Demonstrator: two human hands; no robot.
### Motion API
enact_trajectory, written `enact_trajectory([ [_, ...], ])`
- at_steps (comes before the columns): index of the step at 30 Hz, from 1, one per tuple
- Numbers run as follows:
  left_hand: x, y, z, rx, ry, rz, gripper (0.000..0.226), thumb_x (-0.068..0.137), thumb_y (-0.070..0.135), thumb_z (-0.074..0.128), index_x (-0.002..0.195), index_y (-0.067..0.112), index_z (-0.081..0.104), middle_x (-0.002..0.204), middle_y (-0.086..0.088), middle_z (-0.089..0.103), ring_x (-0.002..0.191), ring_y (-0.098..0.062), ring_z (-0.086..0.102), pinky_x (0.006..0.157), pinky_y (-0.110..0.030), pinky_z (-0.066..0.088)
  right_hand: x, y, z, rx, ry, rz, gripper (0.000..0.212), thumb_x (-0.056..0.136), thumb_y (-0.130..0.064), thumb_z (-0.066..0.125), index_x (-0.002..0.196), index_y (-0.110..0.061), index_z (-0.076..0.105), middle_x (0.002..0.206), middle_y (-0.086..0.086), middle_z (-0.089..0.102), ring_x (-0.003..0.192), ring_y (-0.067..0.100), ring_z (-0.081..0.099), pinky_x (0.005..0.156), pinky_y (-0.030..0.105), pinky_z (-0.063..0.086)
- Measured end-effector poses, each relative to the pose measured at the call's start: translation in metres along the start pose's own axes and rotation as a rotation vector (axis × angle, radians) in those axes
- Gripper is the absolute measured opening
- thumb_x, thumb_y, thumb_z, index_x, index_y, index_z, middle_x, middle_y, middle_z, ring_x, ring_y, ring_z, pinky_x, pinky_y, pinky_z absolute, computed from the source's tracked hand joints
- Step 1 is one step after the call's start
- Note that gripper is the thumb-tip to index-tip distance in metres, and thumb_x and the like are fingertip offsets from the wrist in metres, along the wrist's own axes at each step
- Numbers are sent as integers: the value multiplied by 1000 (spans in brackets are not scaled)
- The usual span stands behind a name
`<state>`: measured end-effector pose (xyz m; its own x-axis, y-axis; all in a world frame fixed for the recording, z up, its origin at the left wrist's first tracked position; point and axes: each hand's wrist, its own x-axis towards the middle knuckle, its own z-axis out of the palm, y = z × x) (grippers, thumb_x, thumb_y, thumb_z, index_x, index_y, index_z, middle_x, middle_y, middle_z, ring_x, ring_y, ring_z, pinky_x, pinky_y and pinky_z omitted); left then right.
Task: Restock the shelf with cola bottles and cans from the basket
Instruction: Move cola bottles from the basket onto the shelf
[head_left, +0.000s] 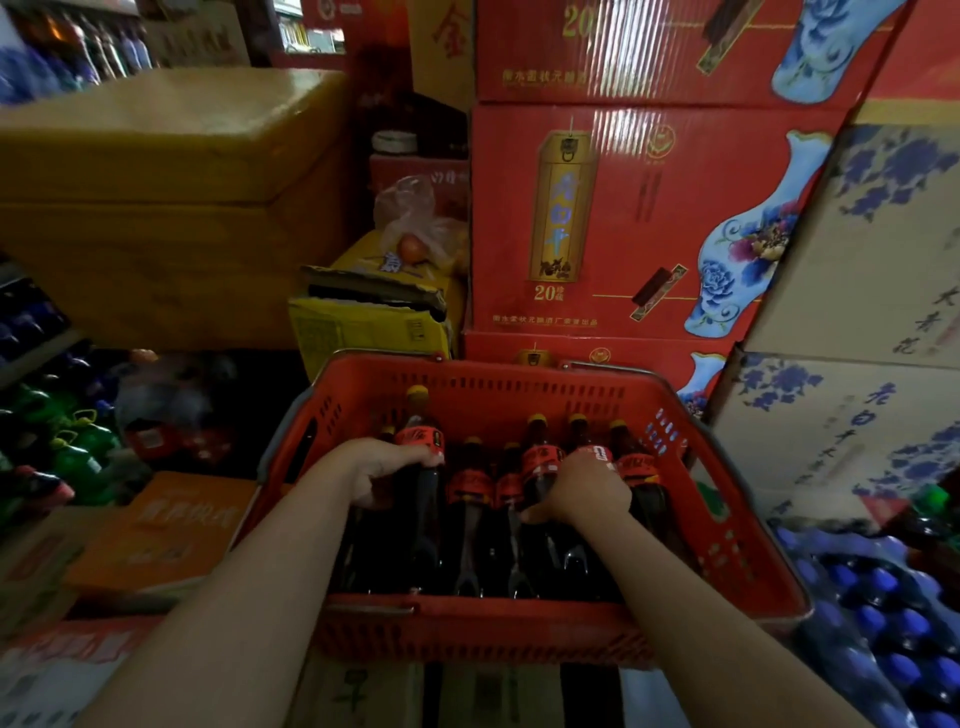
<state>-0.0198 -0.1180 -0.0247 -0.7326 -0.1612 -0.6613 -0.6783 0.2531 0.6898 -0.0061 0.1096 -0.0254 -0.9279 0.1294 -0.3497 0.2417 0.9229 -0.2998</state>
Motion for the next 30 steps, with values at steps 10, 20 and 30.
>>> enact_trajectory([
  [10, -28, 5, 8, -180, 30, 118, 69, 77, 22, 79, 131, -2, 44, 117, -17, 59, 112, -33, 56, 94, -40, 46, 2, -5, 5, 572, -261, 35, 75, 69, -17, 87, 126, 3, 43, 124, 20, 55, 119, 40, 55, 87, 52, 52],
  [20, -63, 3, -4, -308, 66, 274, 55, 60, 25, 89, 105, 2, 68, 107, -13, 72, 97, -23, 68, 87, -34, 54, 7, 3, -4, 861, -327, -115, 81, 32, -16, 93, 104, 7, 65, 88, 21, 73, 75, 33, 72, 64, 42, 61],
  [30, -165, 12, -55, -503, 329, 503, 51, 55, 35, 87, 97, 11, 72, 108, -9, 72, 105, -24, 64, 100, -40, 45, -45, -51, -65, 1136, -355, -653, 43, 67, -16, 85, 107, -11, 71, 99, 5, 76, 94, 22, 72, 80, 32, 54],
])
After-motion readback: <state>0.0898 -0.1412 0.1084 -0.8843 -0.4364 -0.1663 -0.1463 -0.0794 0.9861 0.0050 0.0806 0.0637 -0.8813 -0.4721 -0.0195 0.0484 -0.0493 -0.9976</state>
